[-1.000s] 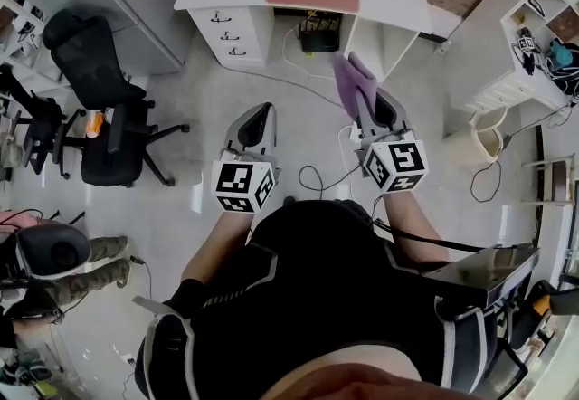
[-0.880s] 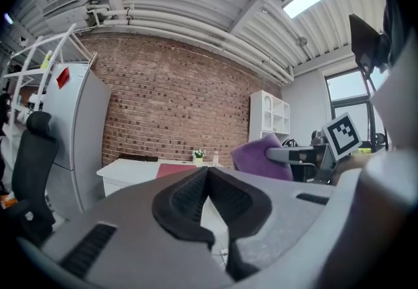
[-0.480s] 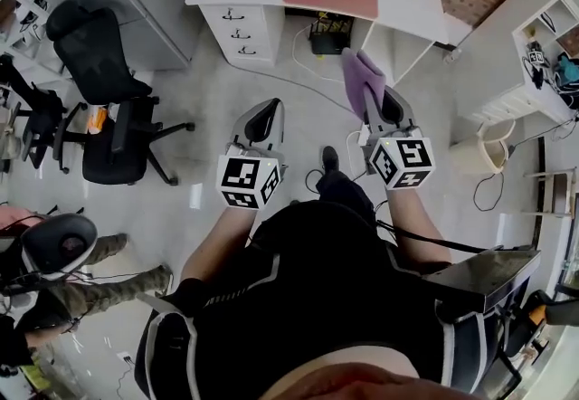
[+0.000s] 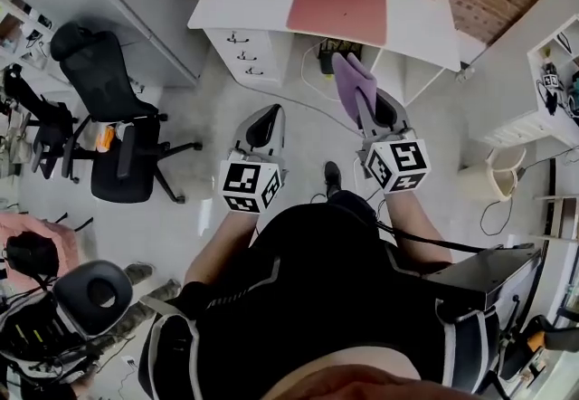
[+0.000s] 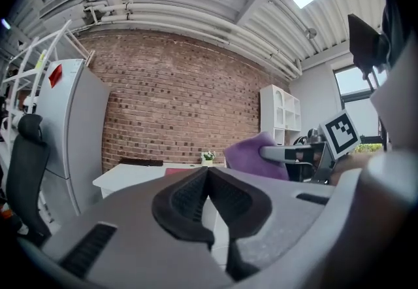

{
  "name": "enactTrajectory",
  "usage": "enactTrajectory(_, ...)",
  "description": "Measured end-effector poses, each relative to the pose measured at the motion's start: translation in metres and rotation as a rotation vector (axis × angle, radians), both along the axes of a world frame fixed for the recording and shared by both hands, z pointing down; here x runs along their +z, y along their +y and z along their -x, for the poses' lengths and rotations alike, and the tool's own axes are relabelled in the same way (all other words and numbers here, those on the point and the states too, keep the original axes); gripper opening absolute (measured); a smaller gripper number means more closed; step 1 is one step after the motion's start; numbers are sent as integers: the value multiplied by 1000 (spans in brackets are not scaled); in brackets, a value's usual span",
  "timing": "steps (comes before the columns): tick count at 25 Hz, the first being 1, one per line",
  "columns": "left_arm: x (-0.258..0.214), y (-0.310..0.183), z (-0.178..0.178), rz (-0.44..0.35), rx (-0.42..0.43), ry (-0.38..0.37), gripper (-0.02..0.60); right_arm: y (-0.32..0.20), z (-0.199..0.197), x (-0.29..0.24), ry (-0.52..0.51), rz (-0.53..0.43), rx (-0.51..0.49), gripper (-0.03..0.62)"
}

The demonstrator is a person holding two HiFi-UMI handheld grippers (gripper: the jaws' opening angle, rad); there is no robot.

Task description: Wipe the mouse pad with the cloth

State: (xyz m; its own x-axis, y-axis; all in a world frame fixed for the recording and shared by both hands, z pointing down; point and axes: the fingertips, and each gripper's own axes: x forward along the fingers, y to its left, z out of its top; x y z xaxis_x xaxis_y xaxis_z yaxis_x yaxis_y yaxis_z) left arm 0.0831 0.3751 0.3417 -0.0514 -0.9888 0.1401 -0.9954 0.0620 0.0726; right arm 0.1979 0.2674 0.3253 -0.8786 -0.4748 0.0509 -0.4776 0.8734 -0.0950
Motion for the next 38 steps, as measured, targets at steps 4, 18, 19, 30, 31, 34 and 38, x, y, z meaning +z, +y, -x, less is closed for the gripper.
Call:
enactTrajectory(4,3,-36,8,24,-27,12,2,-37,9,4,0,27,-25,58)
enactTrajectory(18,11,-143,22,71,-59,8,2,-146,22,12,-16,61,-84,58)
enactTrajectory(19,12,-151,21,73,-58,8,2,-154,21,14,-15,66,-86,58)
enactTrajectory(30,9,-199,34,68,-46,20,2,-199,56,23,5,89,-158,58)
enactTrajectory(31,10,-201,40,67,-46,21,2,-202,63,23,7,87,-161,58)
enactTrajectory(34,15,-208,61,67,-44,28,2,-208,87,21,9,71,-168,58)
enactTrajectory(38,20,-223,97,52,-23,47,2,-222,120,23,15,60,-148,58)
